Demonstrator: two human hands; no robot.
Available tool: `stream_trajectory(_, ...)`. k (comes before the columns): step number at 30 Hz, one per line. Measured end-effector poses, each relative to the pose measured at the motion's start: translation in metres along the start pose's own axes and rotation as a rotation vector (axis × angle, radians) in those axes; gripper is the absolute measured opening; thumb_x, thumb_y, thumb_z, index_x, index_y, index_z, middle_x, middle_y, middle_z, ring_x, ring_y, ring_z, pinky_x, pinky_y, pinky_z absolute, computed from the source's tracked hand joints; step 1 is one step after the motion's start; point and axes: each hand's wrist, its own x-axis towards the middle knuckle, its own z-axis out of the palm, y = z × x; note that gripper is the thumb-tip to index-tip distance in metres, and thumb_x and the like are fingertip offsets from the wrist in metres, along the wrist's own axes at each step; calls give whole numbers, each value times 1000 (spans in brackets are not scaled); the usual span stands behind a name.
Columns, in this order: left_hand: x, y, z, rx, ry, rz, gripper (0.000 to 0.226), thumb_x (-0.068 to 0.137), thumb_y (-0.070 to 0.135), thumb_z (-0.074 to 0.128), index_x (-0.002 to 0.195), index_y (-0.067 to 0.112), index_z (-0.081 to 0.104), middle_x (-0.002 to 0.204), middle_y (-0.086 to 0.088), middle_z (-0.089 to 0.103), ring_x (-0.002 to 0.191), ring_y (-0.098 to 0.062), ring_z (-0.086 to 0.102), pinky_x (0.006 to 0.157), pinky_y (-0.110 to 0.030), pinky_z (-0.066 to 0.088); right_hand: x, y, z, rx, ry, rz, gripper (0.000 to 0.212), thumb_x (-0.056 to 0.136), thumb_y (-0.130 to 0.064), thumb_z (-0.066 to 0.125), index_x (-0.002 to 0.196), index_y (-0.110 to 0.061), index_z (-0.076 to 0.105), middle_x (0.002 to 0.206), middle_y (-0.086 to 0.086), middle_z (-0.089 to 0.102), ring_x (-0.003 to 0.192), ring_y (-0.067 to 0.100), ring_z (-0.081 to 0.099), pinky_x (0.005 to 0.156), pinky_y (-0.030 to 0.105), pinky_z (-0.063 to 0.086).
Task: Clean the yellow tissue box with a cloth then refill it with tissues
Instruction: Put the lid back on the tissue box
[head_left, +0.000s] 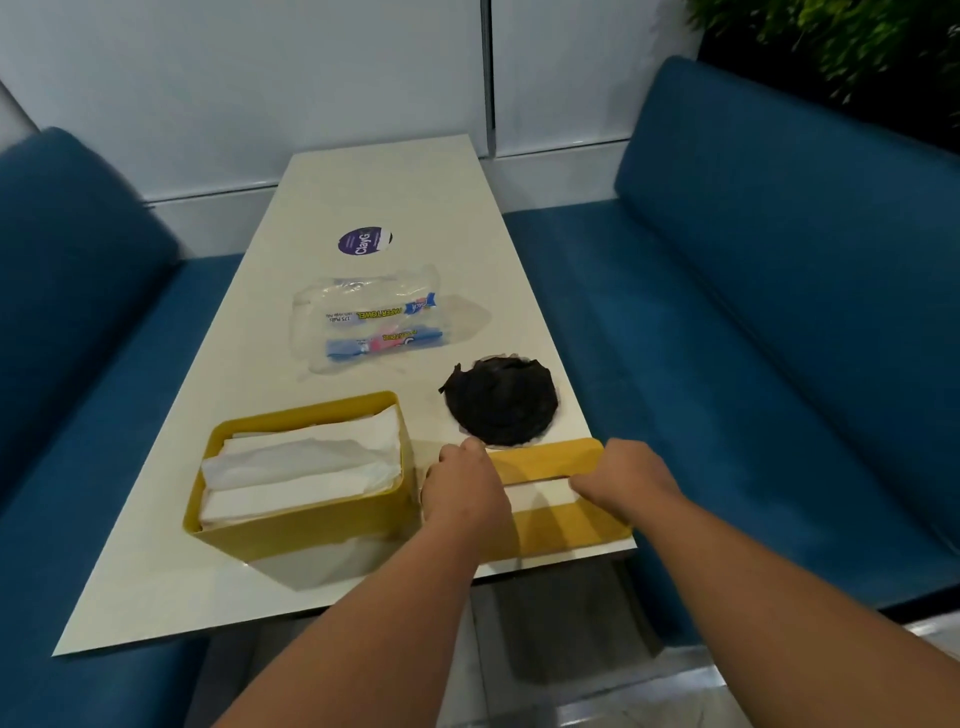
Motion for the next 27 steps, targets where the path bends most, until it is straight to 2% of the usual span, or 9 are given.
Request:
stream_trajectory(7,2,5,0,42,8,10,51,86,23,59,130,13,35,116,-13,43,96,-26,54,86,-35,53,2,1,-4,-13,-11,-19,27,80,-39,66,76,-17,50,79,0,54,67,13,52,49,25,39)
stream_trajectory(11,-1,6,-1,-13,16,14,51,87,23,60,130,13,35,113,-11,40,92,-24,55,84,-33,54,-3,1,-15,-68,-2,-41,28,78,-39,66,73,-18,49,77,0,53,64,12,50,48,24,38)
stream_trajectory(14,-7,11,-10,-108,23,-21,56,83,32,66,127,17,35,117,-11,38,96,-31,58,78,-32,53,-8,1,-43,-137,-8,-25,31,72,-43,67,73,-18,47,78,0,53,67,15,52,49,25,38)
stream_trajectory(16,-12,18,-21,-151,52,-10,57,83,31,67,128,18,34,121,-11,37,99,-33,57,78,-33,53,-11,-1,-70,-150,-3,-10,33,66,-42,70,75,-18,50,80,1,55,70,17,55,50,25,40)
stream_trajectory(20,-19,23,-61,-190,171,36,63,79,34,68,129,19,33,123,-12,37,101,-35,57,78,-35,49,-25,-12,-115,-106,75,-27,31,58,-39,70,71,-17,53,77,3,55,67,19,54,51,26,40)
stream_trajectory(22,-18,14,-82,-208,225,23,64,77,33,68,128,19,34,125,-13,37,101,-35,56,79,-36,49,-31,-26,-124,-65,121,-55,30,60,-38,70,72,-16,53,77,3,55,67,20,54,51,27,39)
stream_trajectory(25,-14,-15,-105,-206,260,-50,74,76,34,71,136,19,30,139,-16,33,111,-35,55,84,-36,49,-39,-57,-121,-11,146,-125,31,66,-40,69,74,-16,52,79,4,54,69,19,54,51,27,38)
stream_trajectory(27,-13,-41,-114,-220,282,-97,75,74,34,73,134,19,32,132,-15,40,107,-33,57,83,-35,49,-45,-80,-110,2,142,-174,30,70,-41,68,75,-16,51,79,4,53,67,18,52,49,26,36)
